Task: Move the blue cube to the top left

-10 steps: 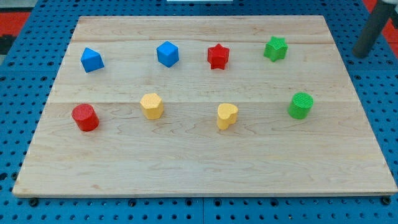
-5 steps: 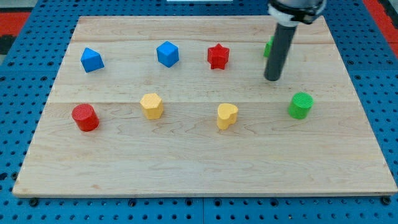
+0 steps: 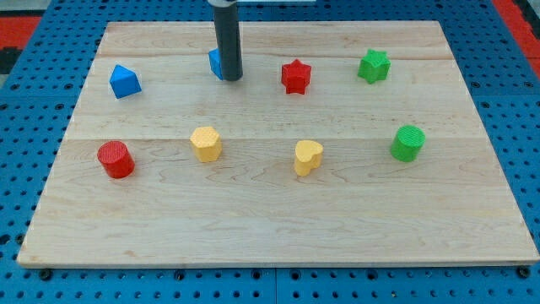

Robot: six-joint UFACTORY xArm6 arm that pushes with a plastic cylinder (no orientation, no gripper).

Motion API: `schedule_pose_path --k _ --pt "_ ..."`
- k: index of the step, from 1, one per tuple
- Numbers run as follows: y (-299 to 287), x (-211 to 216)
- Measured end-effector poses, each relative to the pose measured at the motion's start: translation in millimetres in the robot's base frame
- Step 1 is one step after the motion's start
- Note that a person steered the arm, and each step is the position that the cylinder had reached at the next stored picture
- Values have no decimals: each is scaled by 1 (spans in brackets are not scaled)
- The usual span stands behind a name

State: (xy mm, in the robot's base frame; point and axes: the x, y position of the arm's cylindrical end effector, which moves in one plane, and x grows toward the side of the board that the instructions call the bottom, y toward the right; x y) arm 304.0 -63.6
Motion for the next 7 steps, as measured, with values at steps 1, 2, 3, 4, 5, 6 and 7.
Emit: schedule_pose_path --k 1,2,3,4,5,6,7 --pt "-3 -19" --pt "22 -22" --pt "1 -45" --pt "-65 -49" --pt "-62 -46" --pt "-81 -53" --pt "-142 -73"
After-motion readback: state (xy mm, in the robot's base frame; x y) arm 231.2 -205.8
